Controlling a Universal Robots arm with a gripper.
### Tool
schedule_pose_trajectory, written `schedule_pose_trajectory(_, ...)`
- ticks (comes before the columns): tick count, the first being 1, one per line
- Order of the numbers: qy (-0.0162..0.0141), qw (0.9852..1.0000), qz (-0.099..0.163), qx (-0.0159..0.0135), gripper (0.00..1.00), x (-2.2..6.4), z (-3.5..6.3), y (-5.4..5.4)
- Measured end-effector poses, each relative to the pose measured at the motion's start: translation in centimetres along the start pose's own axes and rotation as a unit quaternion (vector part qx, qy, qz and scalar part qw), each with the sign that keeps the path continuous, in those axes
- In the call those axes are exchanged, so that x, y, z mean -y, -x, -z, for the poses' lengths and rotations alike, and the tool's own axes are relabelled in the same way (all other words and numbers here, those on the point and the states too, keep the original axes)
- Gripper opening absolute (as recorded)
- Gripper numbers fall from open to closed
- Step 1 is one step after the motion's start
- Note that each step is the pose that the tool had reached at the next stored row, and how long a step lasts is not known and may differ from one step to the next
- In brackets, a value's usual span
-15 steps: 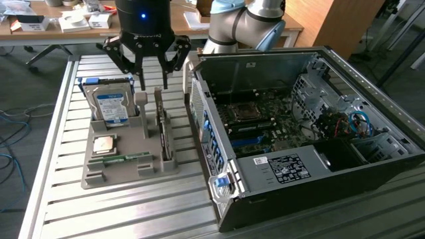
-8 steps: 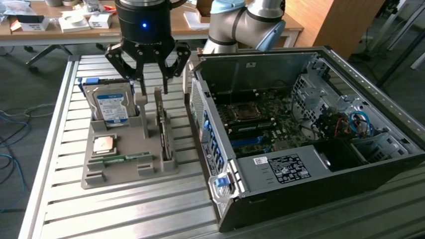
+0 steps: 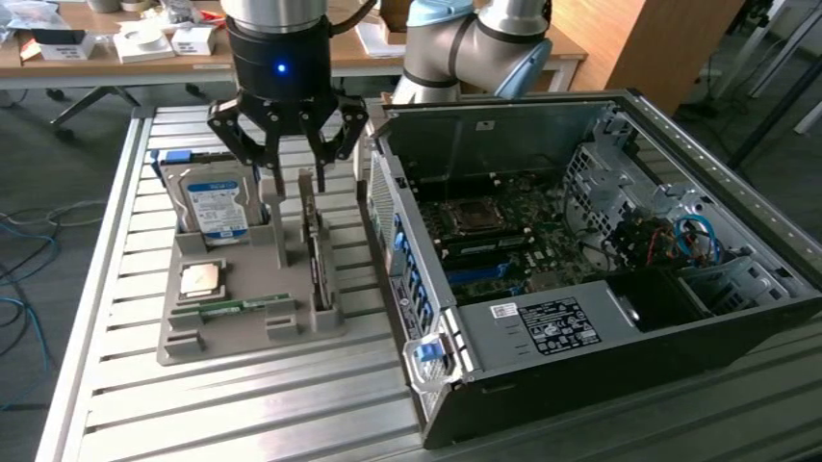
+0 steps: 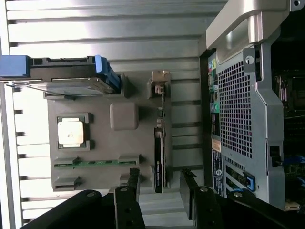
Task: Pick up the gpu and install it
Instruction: 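Pick up the gpu and move the gpu toward the slot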
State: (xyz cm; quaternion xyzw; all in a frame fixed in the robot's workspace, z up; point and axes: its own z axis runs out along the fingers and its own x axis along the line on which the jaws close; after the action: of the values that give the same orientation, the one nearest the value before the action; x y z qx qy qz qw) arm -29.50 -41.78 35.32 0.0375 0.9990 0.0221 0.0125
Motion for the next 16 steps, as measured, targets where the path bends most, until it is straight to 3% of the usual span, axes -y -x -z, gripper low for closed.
schedule_pose_trajectory(10, 0.0000, 1.0000, 0.000, -0.0001, 0.47, 0.05, -1.17, 0.0)
schedule_pose_trajectory(16, -0.0001, 1.0000, 0.000, -0.0001, 0.47, 0.06, -1.31, 0.0)
